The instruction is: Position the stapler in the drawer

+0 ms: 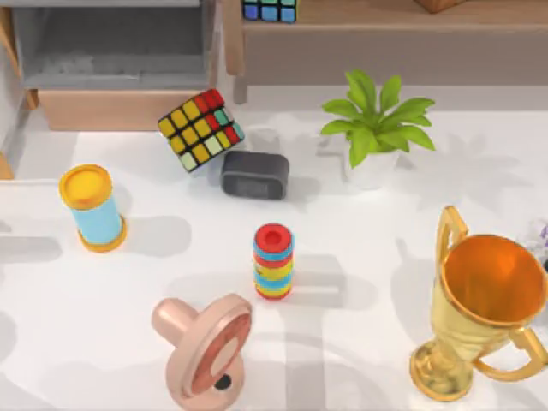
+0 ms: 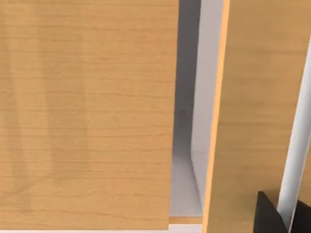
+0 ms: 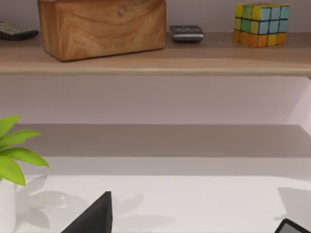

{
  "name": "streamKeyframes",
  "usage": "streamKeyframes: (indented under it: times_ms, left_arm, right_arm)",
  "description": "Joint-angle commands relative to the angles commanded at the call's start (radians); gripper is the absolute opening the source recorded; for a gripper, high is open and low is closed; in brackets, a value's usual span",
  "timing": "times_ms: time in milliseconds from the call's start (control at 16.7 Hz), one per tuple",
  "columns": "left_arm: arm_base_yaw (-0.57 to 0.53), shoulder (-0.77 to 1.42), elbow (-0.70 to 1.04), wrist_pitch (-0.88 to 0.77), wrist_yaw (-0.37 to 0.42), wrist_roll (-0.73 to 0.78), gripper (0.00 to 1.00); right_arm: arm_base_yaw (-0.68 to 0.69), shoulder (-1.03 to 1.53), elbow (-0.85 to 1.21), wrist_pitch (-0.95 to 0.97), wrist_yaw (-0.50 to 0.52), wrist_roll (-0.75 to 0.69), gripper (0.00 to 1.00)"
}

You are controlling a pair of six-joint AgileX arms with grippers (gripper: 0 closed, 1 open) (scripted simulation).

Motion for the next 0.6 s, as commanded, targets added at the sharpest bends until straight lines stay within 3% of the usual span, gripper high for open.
streamKeyframes:
  times_ms: [300,600]
  left_arm:
    - [-0.002,0.012,0.011,-0.014,-0.003,-0.001,0.00]
    - [-0.062,0.084,0.197,-0.102,-0.066,-0.005,0.00]
  right_arm:
    - [0.000,0.000,0.000,0.000,0.000,0.000,1.00]
    - [0.000,0.000,0.000,0.000,0.000,0.000,1.00]
